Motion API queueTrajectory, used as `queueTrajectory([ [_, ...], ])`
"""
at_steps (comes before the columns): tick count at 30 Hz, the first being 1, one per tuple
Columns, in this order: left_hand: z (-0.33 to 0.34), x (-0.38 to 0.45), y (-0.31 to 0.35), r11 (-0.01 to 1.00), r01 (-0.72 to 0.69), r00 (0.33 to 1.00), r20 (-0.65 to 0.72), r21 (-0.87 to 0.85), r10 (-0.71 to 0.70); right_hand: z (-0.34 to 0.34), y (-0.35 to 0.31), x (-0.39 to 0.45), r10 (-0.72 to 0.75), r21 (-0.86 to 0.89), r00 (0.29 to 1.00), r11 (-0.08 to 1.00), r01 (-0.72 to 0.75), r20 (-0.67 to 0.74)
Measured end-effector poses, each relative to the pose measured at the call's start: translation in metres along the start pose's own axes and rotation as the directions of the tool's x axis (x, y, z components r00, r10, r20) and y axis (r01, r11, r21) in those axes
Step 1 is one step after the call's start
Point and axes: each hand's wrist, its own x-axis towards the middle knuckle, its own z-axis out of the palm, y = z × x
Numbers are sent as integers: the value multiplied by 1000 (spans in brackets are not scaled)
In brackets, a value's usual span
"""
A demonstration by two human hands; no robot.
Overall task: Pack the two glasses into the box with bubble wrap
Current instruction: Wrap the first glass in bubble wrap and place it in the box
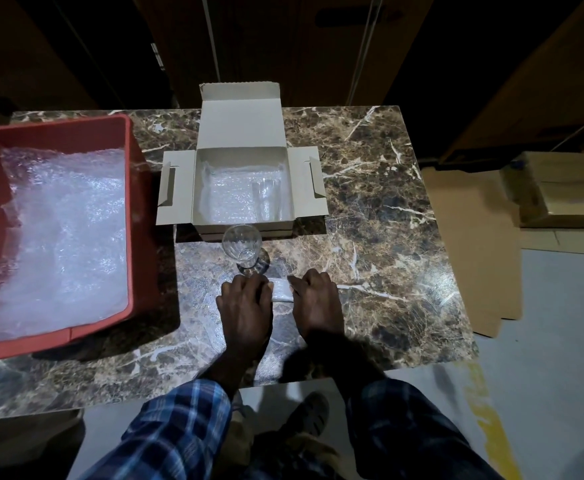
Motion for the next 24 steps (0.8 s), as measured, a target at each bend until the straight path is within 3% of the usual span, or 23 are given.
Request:
queueTrajectory([
  [5,-4,-3,-12,976,-187,982,16,108,187,-9,4,-4,-129,-39,990,991,131,61],
  [8,-8,-6,-20,965,-248,968,63,81,244,-9,4,-5,-127,10,988,992,127,82],
  [13,-12,-6,-15,993,-104,988,104,-58,110,-12,-8,-3,37,215,985,974,-74,171],
  [19,-13,-20,-6,988,-58,989,128,-143,76,-27,-24,-4,63,143,949,983,-112,308],
  [24,-15,-19,-3,969,20,993,118,-245,9,-26,-29,-6,204,247,915,921,-299,349],
])
